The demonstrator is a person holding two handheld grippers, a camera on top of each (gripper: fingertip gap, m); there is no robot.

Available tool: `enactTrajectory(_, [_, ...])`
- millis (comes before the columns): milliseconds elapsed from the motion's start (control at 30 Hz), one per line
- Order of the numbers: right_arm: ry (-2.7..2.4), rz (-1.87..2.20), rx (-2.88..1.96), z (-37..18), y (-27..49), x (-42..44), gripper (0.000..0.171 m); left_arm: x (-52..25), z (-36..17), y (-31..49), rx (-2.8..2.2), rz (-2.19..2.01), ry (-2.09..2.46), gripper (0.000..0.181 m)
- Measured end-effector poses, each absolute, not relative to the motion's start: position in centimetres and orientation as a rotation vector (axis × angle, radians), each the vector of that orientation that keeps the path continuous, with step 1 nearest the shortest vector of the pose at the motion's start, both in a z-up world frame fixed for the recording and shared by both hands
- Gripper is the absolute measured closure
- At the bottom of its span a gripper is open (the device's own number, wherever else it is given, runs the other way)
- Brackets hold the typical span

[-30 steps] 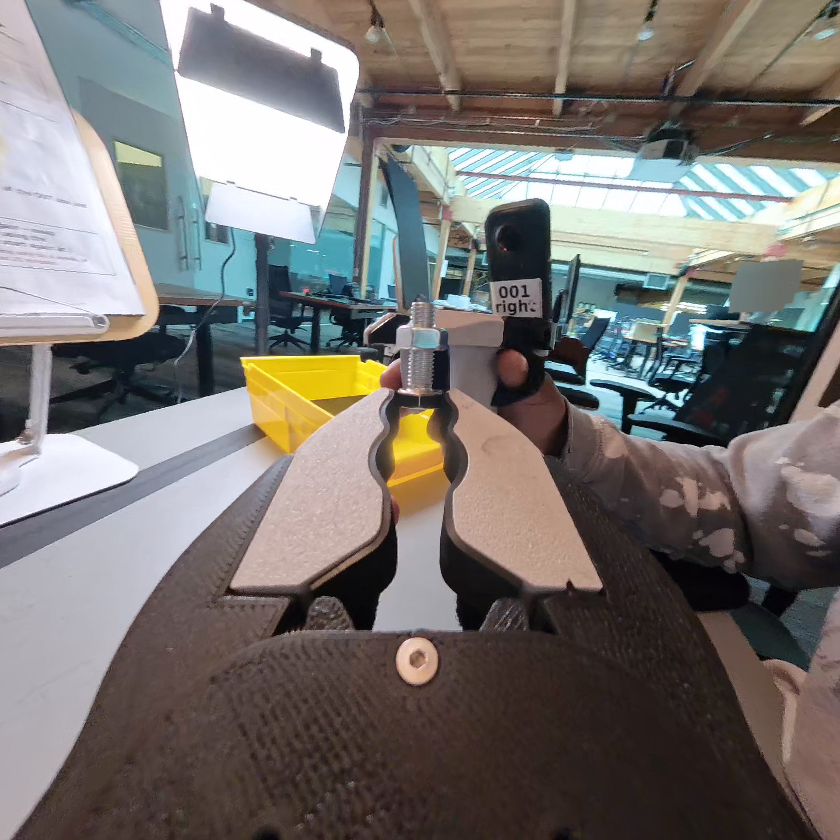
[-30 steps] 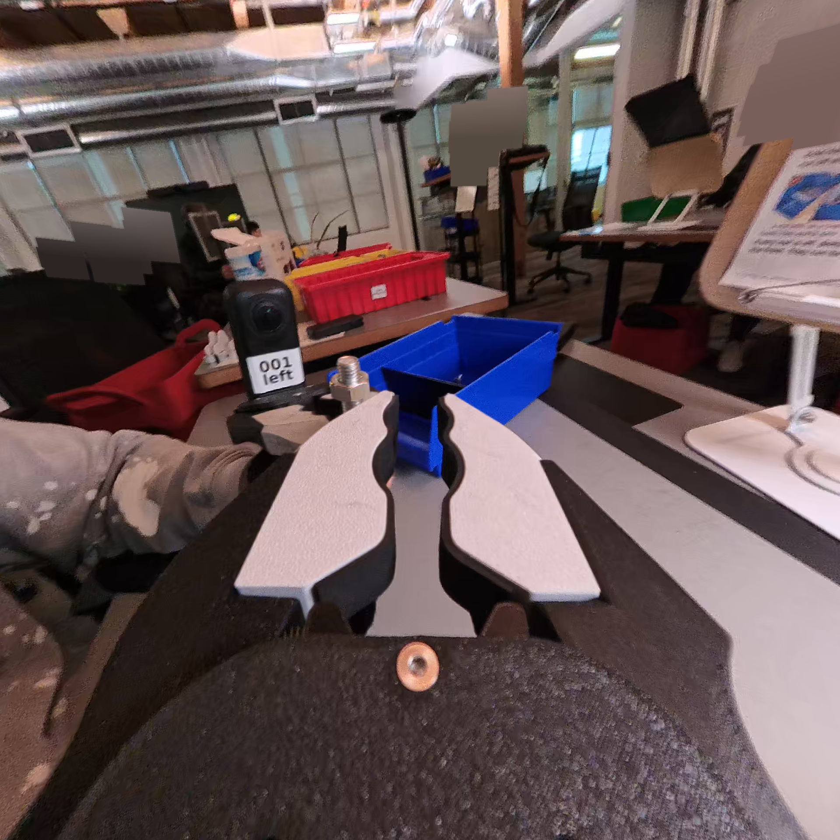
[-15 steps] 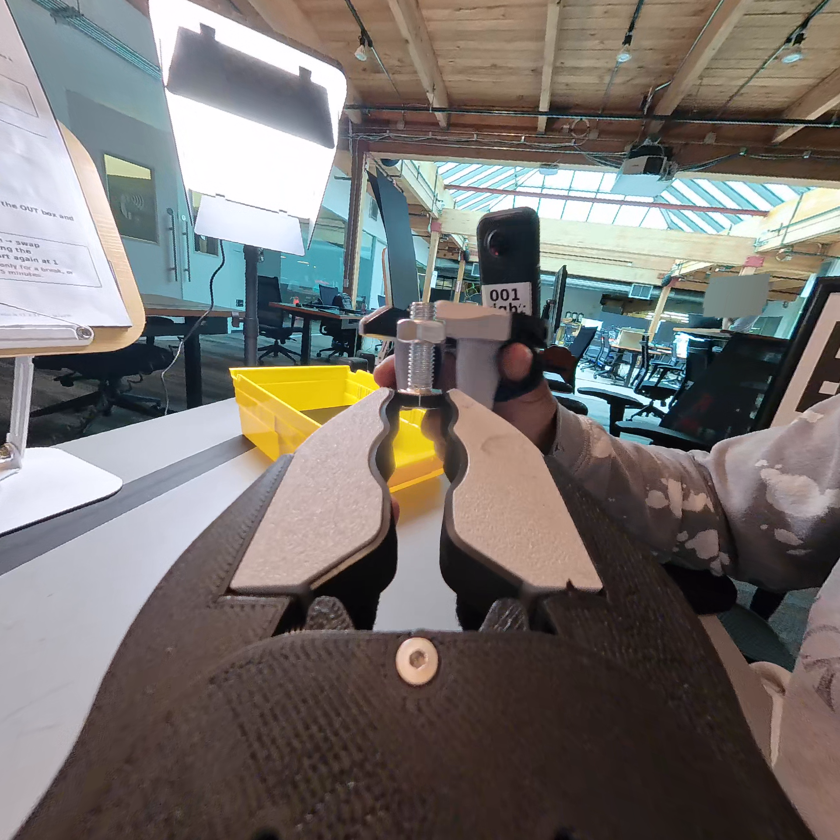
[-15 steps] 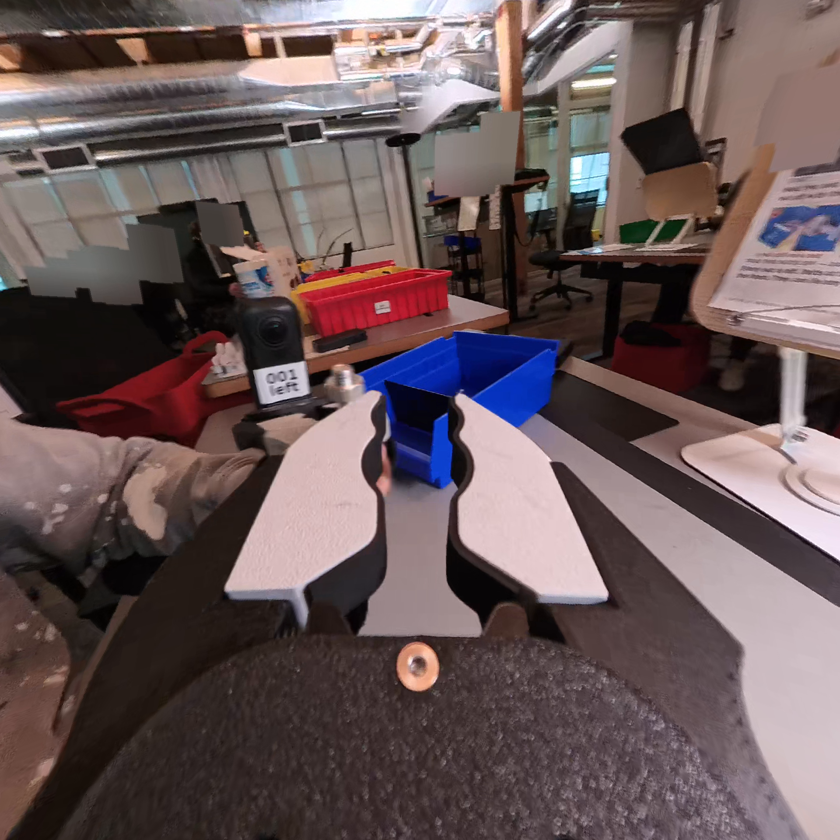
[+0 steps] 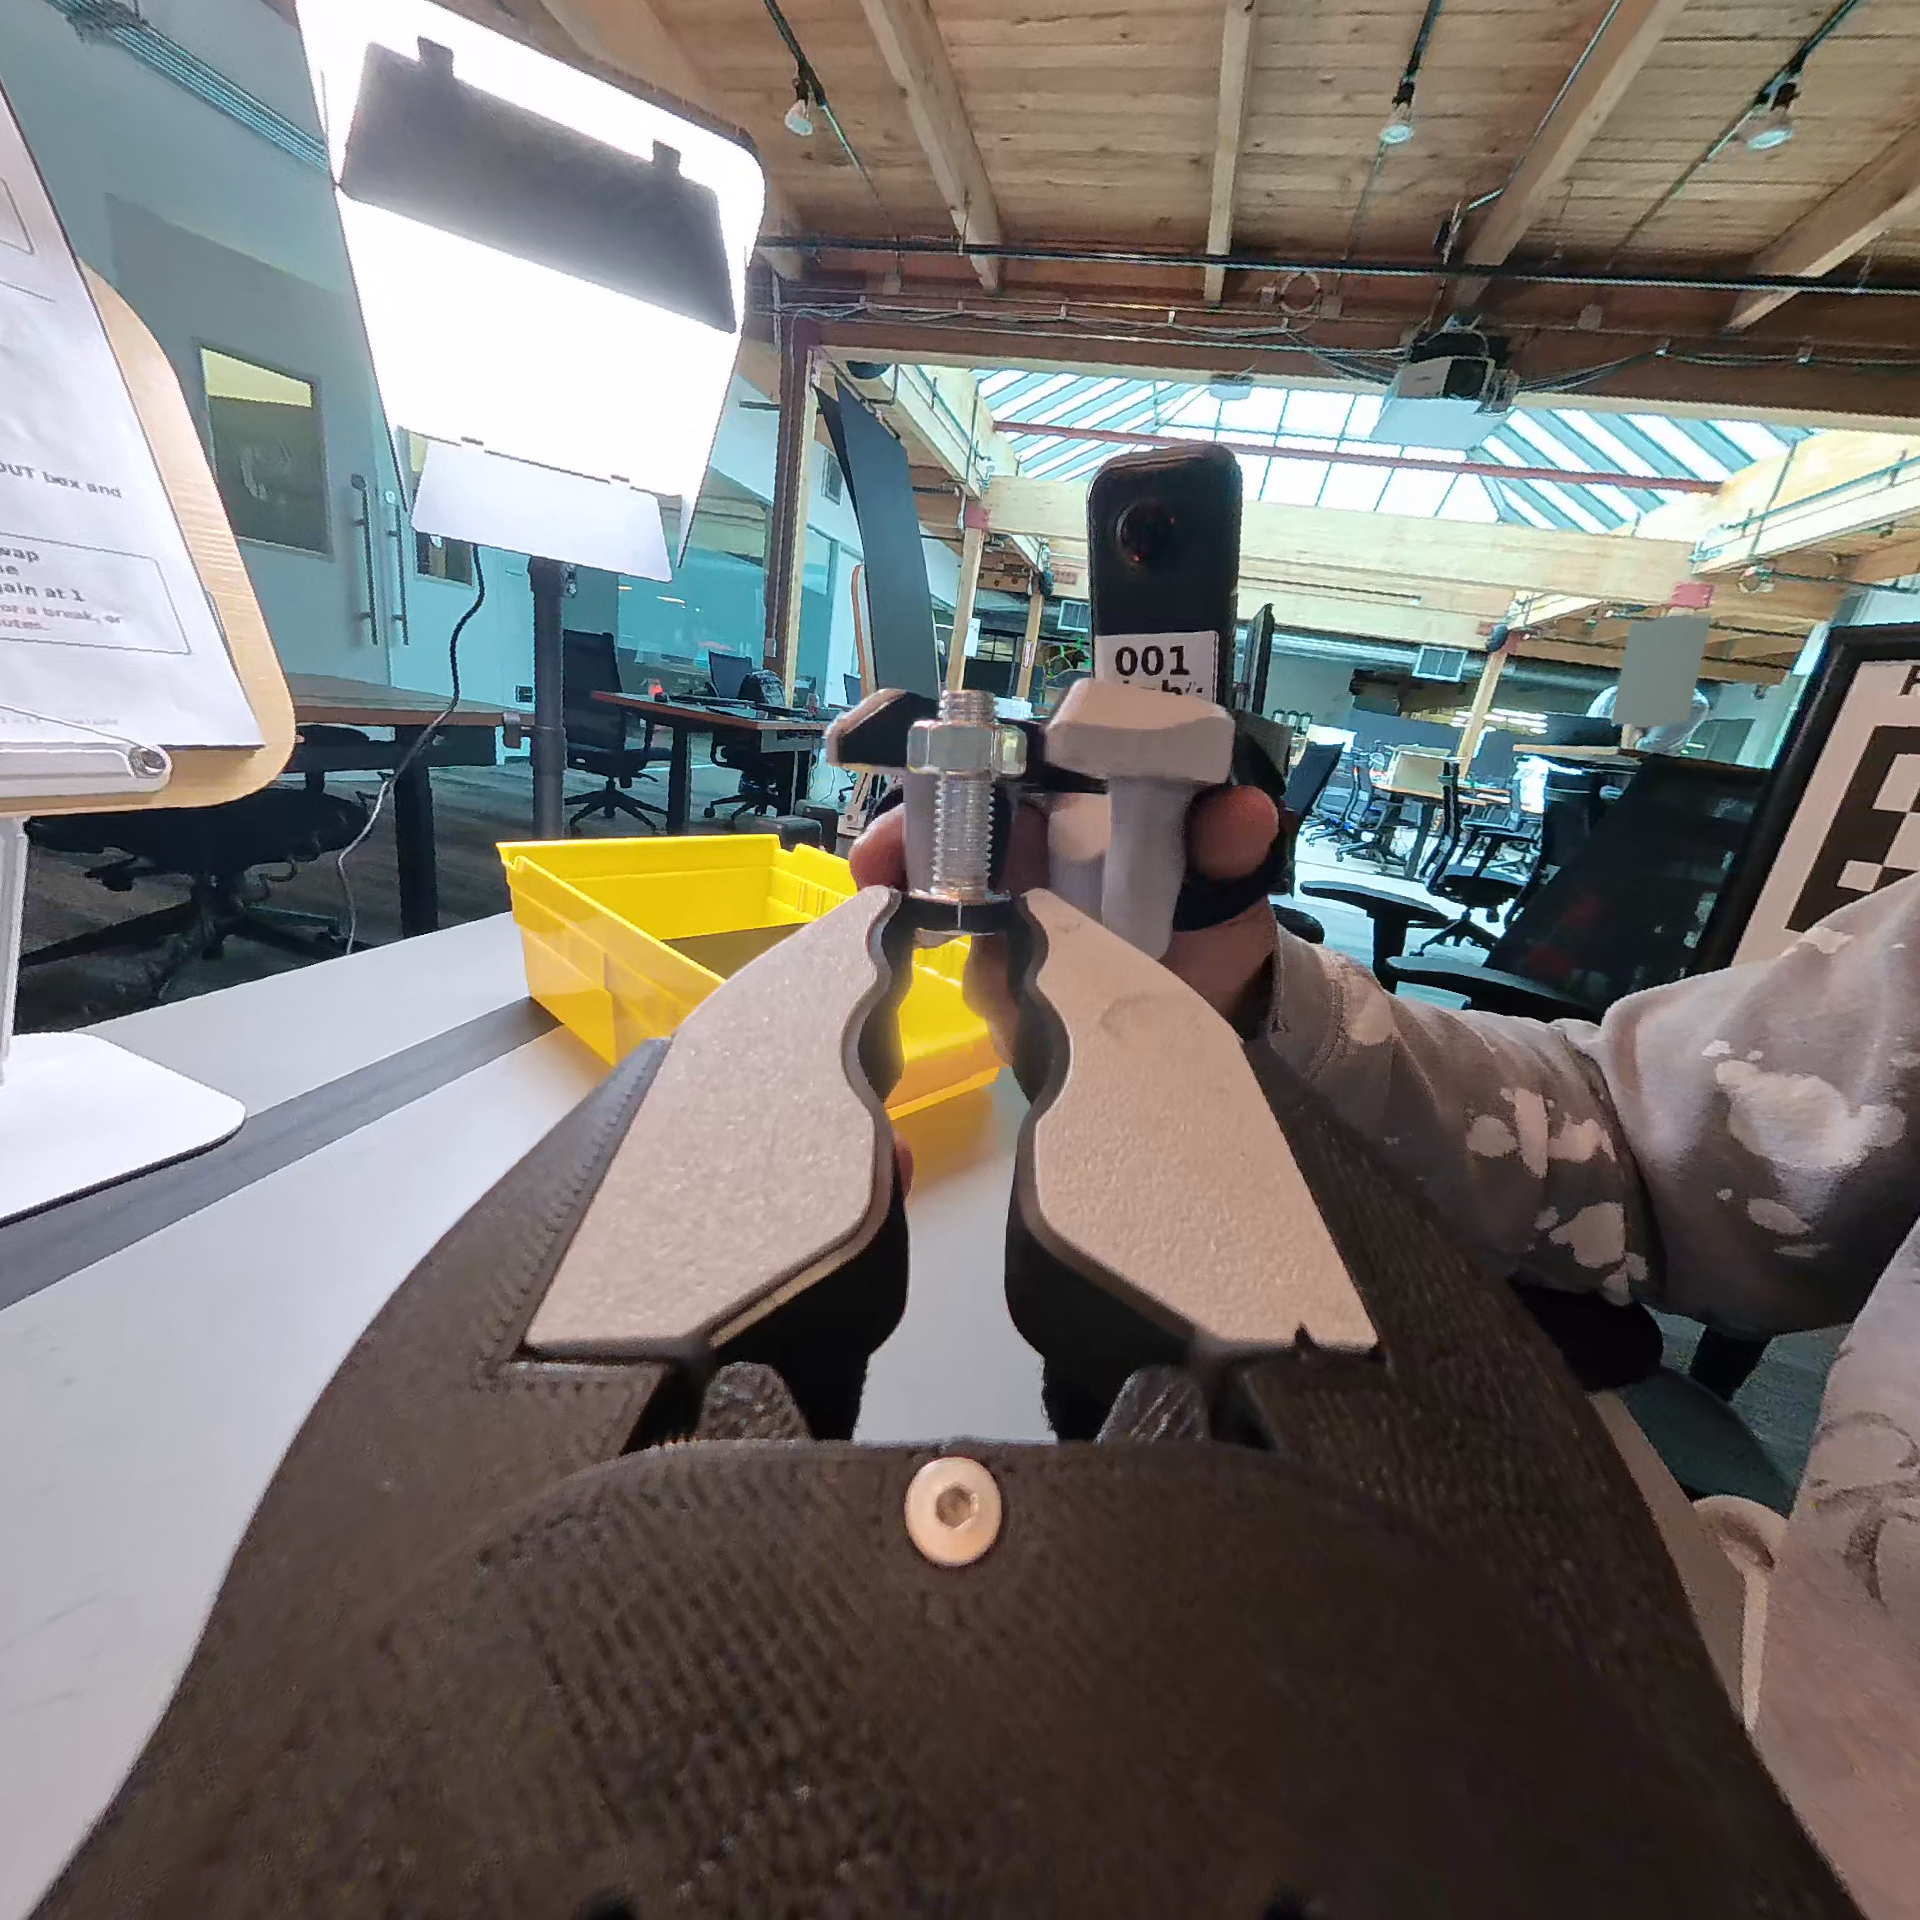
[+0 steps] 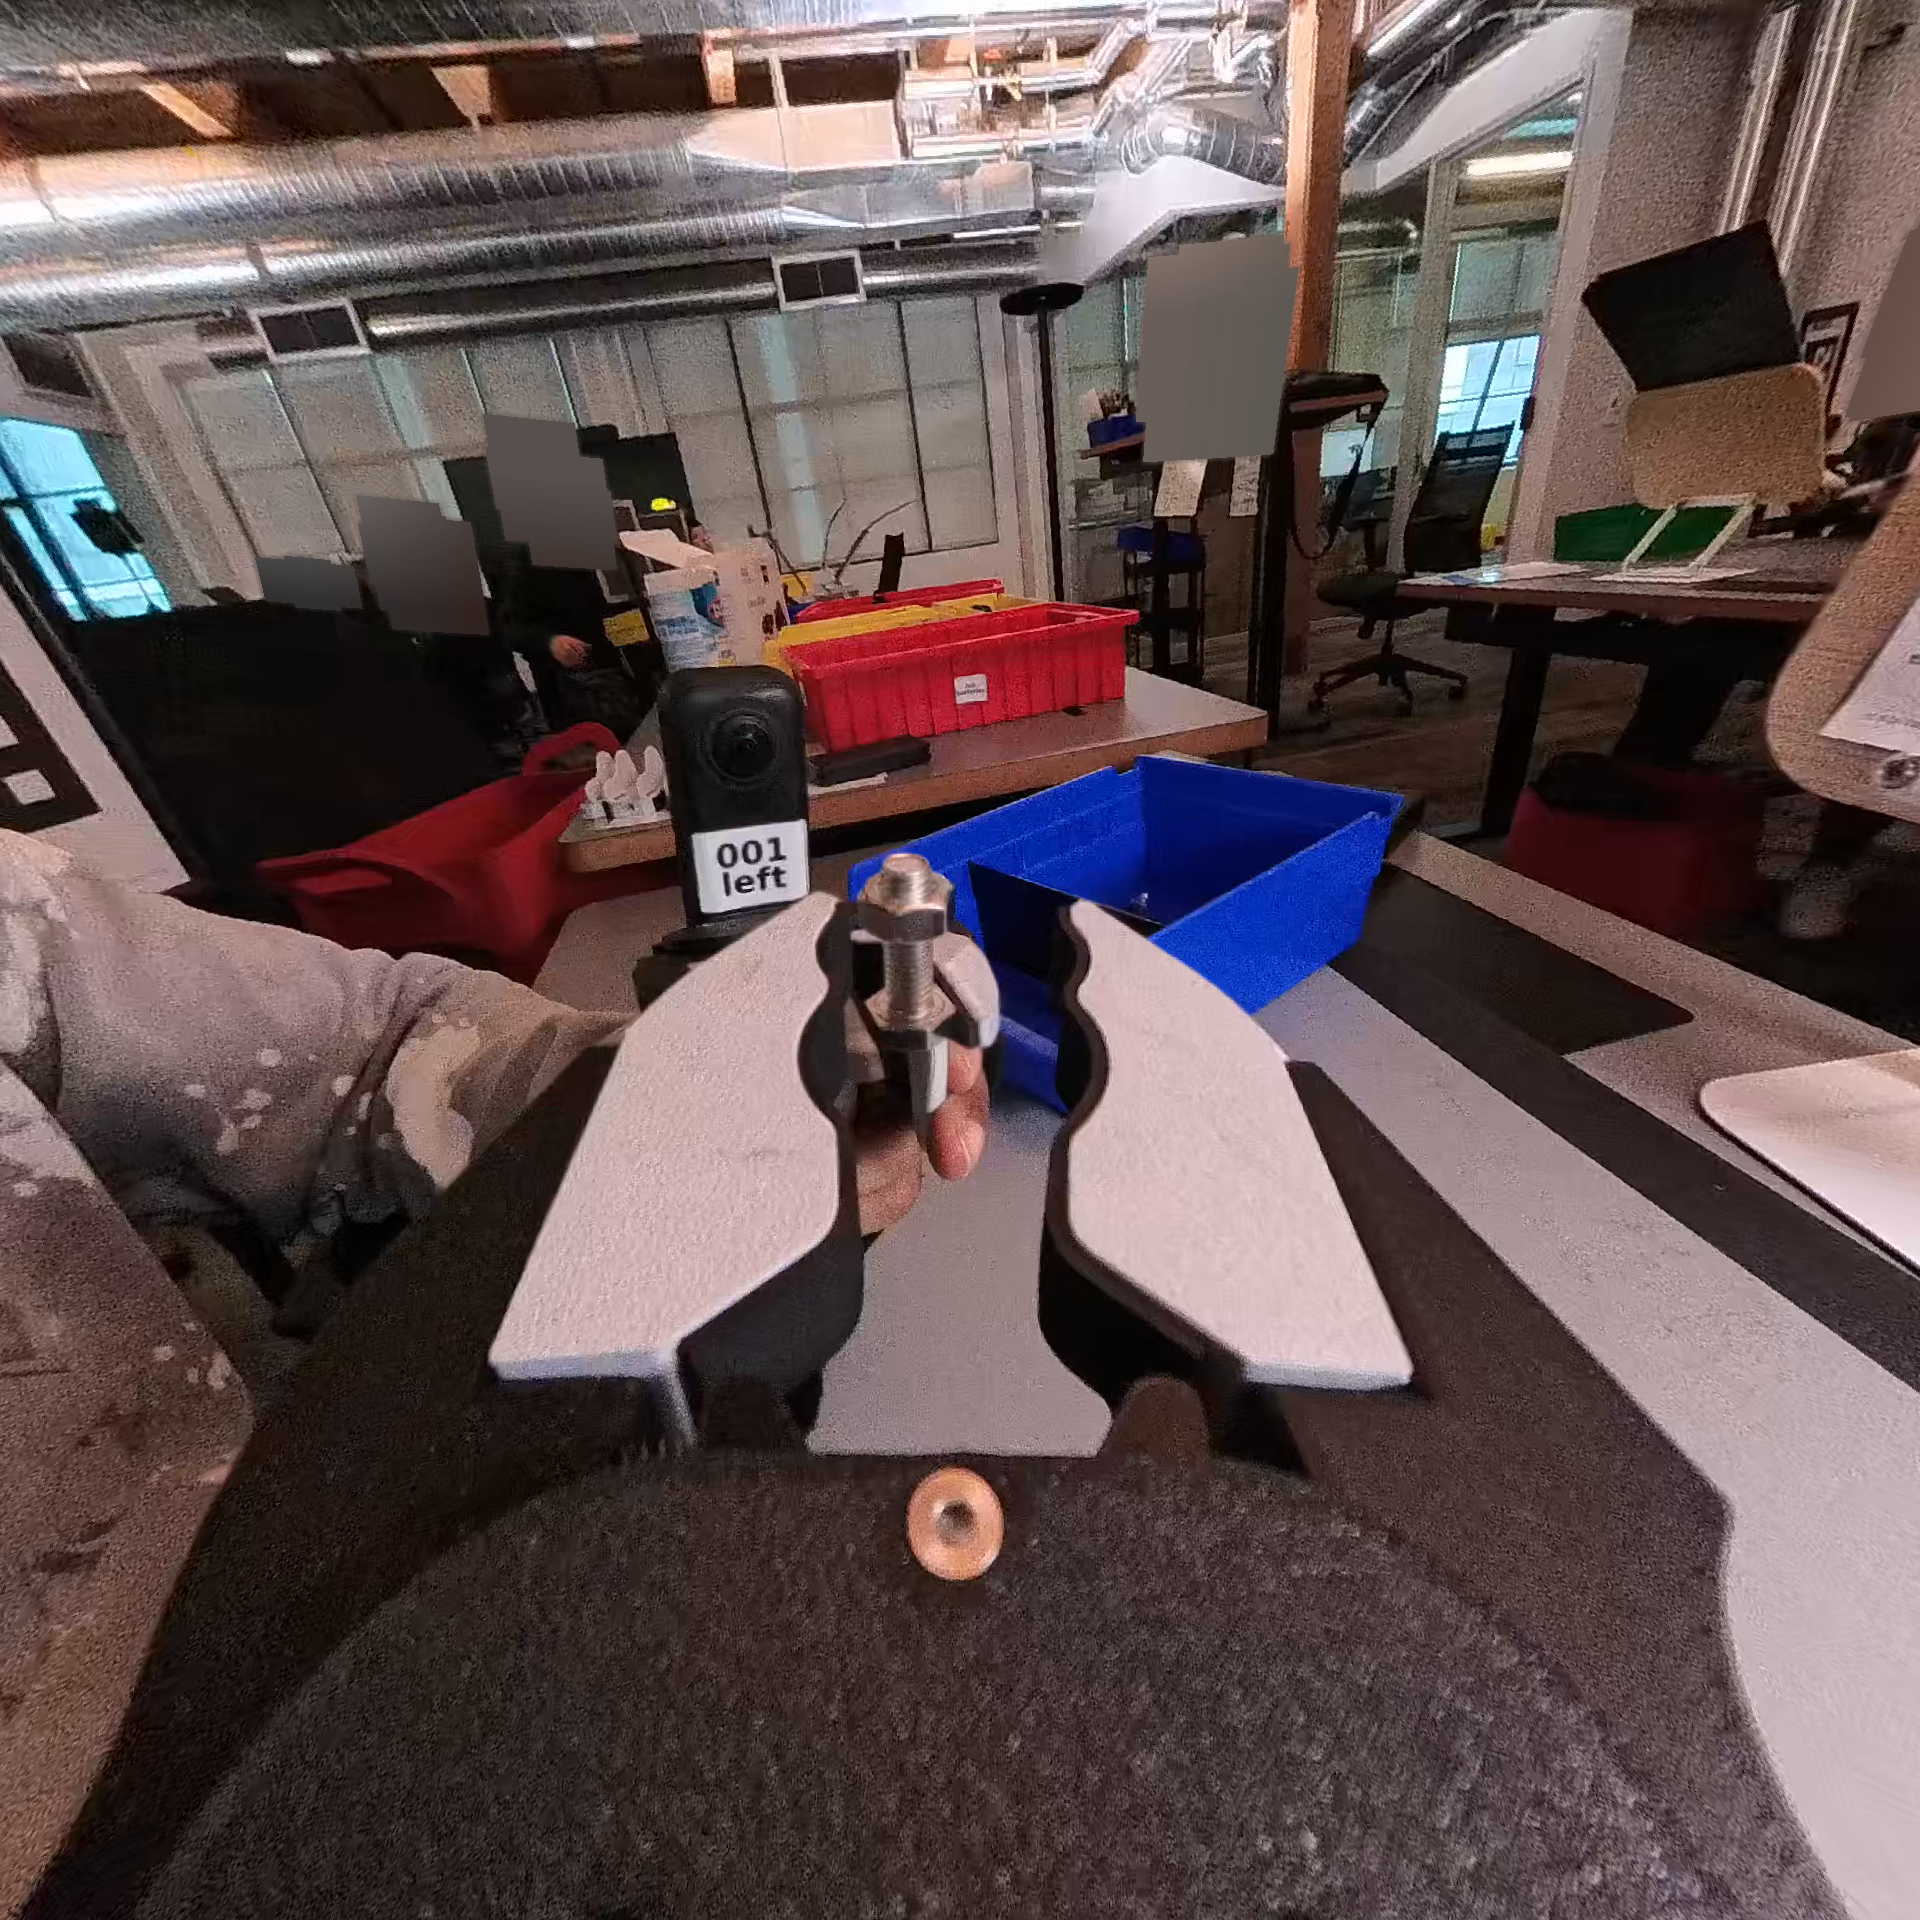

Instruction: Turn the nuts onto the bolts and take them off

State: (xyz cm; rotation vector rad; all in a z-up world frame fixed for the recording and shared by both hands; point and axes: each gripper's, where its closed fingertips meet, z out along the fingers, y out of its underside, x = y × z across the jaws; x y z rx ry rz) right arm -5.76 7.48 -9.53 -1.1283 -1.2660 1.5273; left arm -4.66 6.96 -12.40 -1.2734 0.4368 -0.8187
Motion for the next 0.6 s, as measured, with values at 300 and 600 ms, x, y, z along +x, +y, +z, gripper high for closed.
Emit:
enactTrajectory(300, [-1.227, 1.493, -1.145, -9.3, 8.7, -5.3, 0.139, -4.7, -12.4, 7.0, -1.274, -0.822, 0.434, 0.163])
enactTrajectory(600, [-1.161, 1.454, -1.201, -9.5, 10.4, -5.1, 0.150, -4.6, -12.2, 6.8, -1.268, -0.832, 0.434, 0.163])
